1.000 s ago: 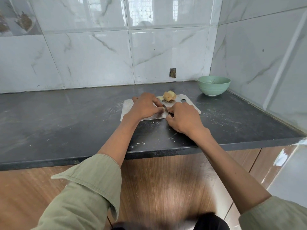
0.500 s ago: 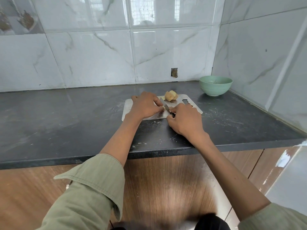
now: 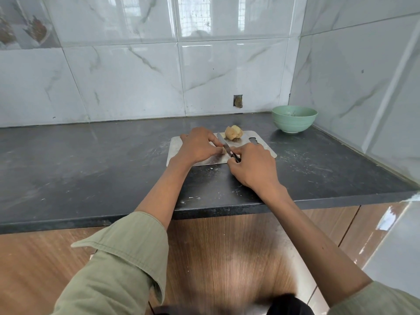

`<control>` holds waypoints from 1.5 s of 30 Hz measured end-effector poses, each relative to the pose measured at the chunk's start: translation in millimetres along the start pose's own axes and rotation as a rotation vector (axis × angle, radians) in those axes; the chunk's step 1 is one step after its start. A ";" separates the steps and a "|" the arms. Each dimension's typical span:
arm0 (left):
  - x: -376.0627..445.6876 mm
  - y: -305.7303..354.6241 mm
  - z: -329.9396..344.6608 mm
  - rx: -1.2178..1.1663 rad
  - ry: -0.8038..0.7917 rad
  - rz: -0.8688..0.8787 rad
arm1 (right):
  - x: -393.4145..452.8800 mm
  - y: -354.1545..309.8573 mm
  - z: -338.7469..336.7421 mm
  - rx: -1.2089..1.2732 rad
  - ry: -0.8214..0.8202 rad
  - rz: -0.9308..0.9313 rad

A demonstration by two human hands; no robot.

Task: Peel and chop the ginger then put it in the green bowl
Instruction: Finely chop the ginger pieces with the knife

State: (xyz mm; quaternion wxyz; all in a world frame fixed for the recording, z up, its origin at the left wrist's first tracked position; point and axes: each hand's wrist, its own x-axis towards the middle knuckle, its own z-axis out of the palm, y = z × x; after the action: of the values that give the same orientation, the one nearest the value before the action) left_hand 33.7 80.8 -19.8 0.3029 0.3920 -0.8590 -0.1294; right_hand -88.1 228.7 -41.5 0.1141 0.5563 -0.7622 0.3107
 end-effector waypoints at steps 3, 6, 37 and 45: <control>-0.7 0.8 -0.1 0.003 -0.012 -0.006 | -0.3 -0.1 0.7 0.001 -0.007 0.001; -2.1 2.5 -1.3 0.000 -0.021 -0.003 | -1.3 -2.2 -1.5 -0.015 -0.014 -0.013; 1.5 -5.8 -7.0 0.046 -0.035 -0.029 | -2.2 -15.7 -7.7 0.003 -0.030 0.010; 1.1 -6.0 -5.8 0.038 -0.040 -0.023 | -2.4 -16.0 -6.1 -0.013 -0.035 -0.013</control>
State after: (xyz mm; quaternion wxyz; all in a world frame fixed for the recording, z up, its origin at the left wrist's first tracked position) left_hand 40.4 76.0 -17.5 0.2767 0.4047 -0.8627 -0.1243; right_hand -73.6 231.2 -32.5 0.1066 0.5655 -0.7627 0.2952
